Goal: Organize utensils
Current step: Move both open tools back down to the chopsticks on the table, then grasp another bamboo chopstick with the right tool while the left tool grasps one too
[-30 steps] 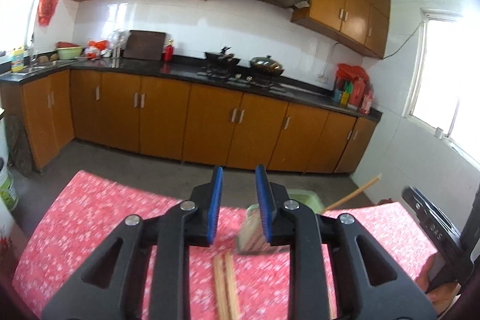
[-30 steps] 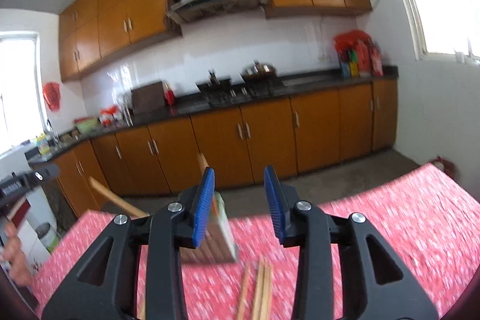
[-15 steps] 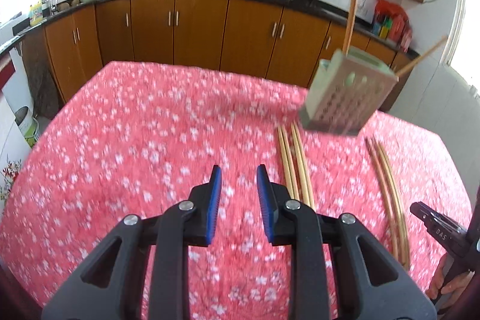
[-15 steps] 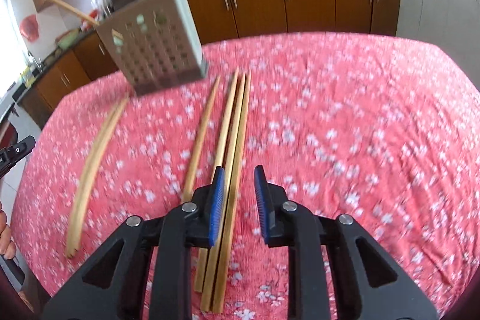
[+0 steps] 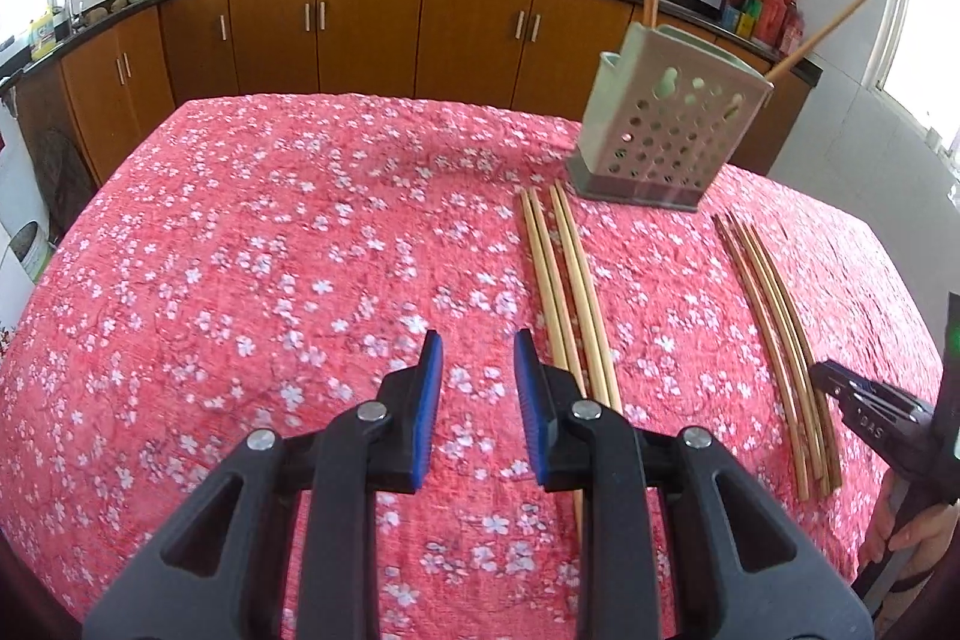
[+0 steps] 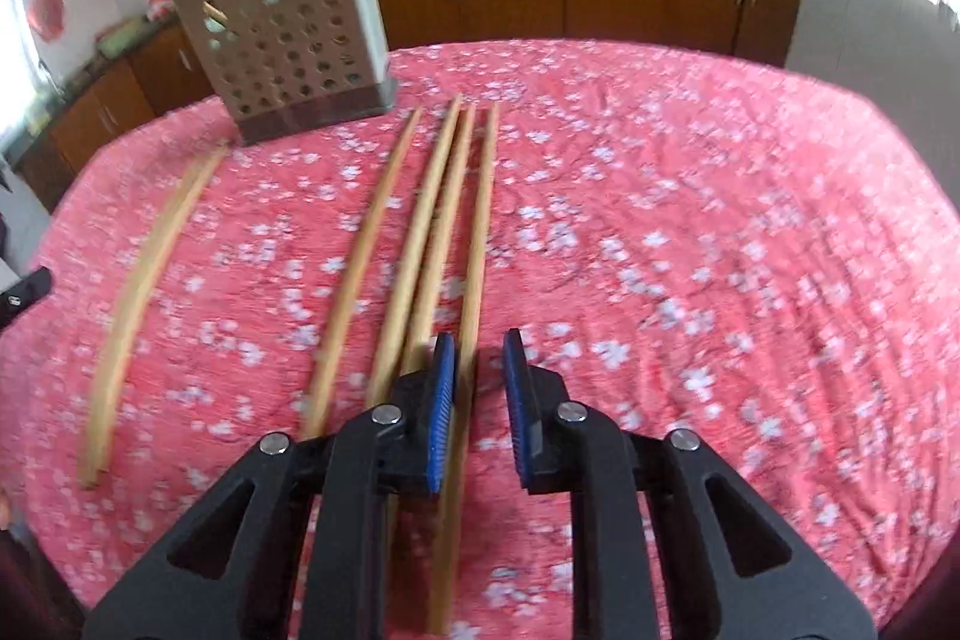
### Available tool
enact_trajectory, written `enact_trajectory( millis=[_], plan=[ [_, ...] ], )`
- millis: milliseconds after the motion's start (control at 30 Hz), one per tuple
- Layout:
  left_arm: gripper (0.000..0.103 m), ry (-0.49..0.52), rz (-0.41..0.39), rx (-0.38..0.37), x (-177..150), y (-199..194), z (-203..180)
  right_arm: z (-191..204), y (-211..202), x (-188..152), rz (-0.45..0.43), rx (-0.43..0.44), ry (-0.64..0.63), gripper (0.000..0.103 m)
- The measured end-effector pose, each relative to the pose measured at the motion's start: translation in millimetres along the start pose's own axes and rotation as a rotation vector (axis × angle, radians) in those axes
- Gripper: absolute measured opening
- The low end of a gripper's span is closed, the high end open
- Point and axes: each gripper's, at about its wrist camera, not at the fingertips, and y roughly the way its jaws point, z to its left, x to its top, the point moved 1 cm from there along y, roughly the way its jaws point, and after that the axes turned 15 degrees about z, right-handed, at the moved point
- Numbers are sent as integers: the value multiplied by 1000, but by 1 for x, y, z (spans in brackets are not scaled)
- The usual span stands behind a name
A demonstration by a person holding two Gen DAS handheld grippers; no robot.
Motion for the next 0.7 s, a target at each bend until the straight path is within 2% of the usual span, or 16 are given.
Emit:
enact_trajectory(
  millis=[67, 133, 300, 467, 700],
  plan=[
    [26, 10, 8, -11, -2, 3, -2, 1, 1, 1, 0, -5, -4, 15],
    [26, 22, 16, -26, -5, 5, -5, 0, 2, 2, -5, -23, -5, 8],
    [25, 67, 43, -66, -12, 12, -15, -15, 2, 4, -16, -14, 50, 8],
    [17, 106, 77, -72, -21, 21, -25, -15, 1, 3, -20, -21, 42, 8],
    [15, 122, 112, -61, -27, 32, -32, -13, 3, 3, -22, -18, 44, 8]
  ],
)
